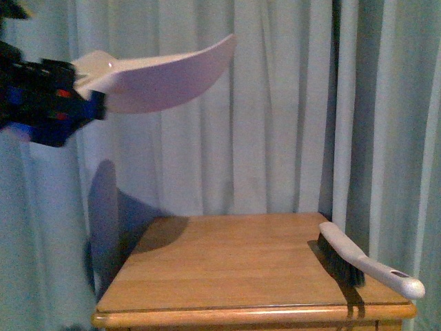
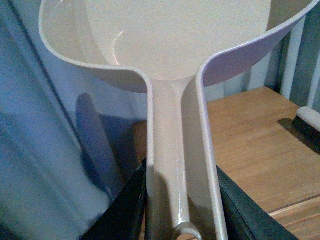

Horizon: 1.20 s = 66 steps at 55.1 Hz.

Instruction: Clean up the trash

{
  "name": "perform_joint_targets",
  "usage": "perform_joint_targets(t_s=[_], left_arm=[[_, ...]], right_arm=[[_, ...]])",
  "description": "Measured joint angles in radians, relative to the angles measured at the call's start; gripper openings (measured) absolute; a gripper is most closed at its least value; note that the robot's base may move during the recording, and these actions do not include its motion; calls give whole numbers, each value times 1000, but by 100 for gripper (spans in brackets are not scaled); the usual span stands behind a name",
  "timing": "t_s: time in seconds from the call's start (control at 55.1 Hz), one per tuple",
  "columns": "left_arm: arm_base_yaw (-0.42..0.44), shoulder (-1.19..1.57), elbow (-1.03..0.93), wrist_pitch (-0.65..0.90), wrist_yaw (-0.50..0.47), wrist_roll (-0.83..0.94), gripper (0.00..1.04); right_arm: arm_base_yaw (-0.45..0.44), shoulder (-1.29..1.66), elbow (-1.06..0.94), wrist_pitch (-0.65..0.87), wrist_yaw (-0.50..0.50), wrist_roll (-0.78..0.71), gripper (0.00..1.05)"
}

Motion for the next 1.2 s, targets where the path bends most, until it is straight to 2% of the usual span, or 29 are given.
perform_joint_targets(t_s=[0.417, 0.671, 0.78, 0.925, 0.961, 0.997, 1.016, 1.034, 1.088, 1.142, 1.197], left_arm=[[340, -526, -299, -64, 293, -27, 29], [567, -782, -421, -124, 512, -161, 29], [605, -848, -458, -150, 523, -198, 28], [611, -874, -471, -153, 516, -234, 28], [612, -875, -471, -153, 515, -238, 28], [612, -875, -471, -153, 516, -240, 28], [612, -875, -471, -153, 517, -240, 28], [612, -875, -471, -153, 516, -243, 28], [612, -877, -471, -153, 513, -245, 28], [612, -877, -472, -153, 513, -245, 28], [612, -877, -472, -153, 513, -248, 28]], right_arm=[[0, 0, 0, 0, 0, 0, 97], [0, 0, 0, 0, 0, 0, 97], [0, 0, 0, 0, 0, 0, 97], [1, 1, 0, 0, 7, 0, 97], [20, 13, 1, -6, 77, -19, 97], [82, 54, 9, -9, 240, -45, 97], [98, 68, 12, -10, 280, -48, 97], [130, 102, 19, -10, 361, -53, 97], [182, 178, 35, -5, 466, -59, 97], [215, 262, 61, 19, 493, -58, 97], [233, 368, 118, 37, 461, -51, 97]])
